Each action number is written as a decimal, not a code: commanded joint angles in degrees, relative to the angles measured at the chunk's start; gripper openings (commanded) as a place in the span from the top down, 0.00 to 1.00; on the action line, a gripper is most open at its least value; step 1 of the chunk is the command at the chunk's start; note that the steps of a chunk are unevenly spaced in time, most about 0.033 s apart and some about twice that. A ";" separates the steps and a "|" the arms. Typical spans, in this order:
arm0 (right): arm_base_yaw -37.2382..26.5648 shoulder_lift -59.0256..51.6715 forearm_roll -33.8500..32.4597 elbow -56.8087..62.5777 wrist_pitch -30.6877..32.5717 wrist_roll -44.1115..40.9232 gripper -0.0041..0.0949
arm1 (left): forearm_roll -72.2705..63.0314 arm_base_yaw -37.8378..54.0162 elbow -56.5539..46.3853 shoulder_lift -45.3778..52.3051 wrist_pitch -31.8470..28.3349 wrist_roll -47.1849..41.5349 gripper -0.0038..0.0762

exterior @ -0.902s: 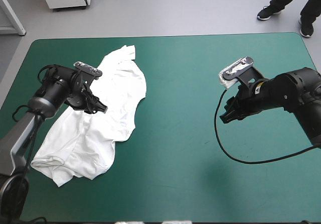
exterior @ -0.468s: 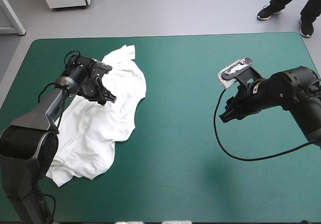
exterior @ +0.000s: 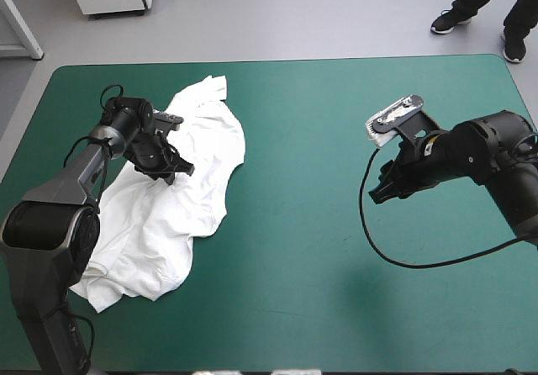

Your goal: Fold the cloth

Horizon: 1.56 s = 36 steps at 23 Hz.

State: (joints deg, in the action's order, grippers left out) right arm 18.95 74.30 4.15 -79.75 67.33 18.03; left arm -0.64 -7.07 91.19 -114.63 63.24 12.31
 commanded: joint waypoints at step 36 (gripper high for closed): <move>-0.24 -1.32 -7.81 -1.38 0.32 -2.75 0.49 | -10.50 -36.62 14.31 -0.56 5.40 5.86 0.94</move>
State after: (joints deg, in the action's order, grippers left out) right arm 18.95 74.38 -3.02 -79.75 69.67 15.38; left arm -10.24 -44.42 102.41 -118.62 66.29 18.62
